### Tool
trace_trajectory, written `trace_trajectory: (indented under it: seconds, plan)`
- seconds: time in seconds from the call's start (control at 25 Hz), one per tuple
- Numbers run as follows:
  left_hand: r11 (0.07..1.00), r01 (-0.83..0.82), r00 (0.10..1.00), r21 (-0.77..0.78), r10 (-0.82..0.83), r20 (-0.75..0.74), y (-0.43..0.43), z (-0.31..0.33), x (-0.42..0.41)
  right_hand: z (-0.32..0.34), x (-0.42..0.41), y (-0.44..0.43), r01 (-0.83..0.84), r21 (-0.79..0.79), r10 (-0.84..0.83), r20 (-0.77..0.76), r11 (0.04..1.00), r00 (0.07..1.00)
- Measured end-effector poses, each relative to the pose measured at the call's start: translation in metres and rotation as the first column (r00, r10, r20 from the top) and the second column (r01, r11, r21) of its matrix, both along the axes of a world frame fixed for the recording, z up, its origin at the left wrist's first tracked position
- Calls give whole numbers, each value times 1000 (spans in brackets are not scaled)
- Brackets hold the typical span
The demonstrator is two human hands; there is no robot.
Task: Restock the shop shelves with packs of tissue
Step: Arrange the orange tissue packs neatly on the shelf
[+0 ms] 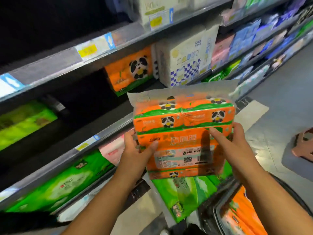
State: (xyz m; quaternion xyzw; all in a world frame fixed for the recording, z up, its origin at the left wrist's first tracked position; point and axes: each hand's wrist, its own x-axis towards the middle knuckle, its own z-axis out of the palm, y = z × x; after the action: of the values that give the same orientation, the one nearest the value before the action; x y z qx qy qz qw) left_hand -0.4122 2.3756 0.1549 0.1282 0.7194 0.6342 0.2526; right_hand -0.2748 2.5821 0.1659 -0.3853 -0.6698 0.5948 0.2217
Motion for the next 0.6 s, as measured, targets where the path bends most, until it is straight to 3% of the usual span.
trace_trajectory:
  seconds: [0.28, 0.4, 0.6]
  plan:
    - [928, -374, 924, 11, 373, -84, 27, 52, -30, 37, -88, 48, -84, -4, 83, -106, 996, 991]
    - [897, -442, 893, 28, 443, -84, 42, 81, -42, 49, -115, 64, -99, -69, 87, -158, 993, 984]
    - [851, -511, 856, -122, 516, 16, 57, 121, -69, 62, -148, 79, -181, -61, 162, -241, 982, 957]
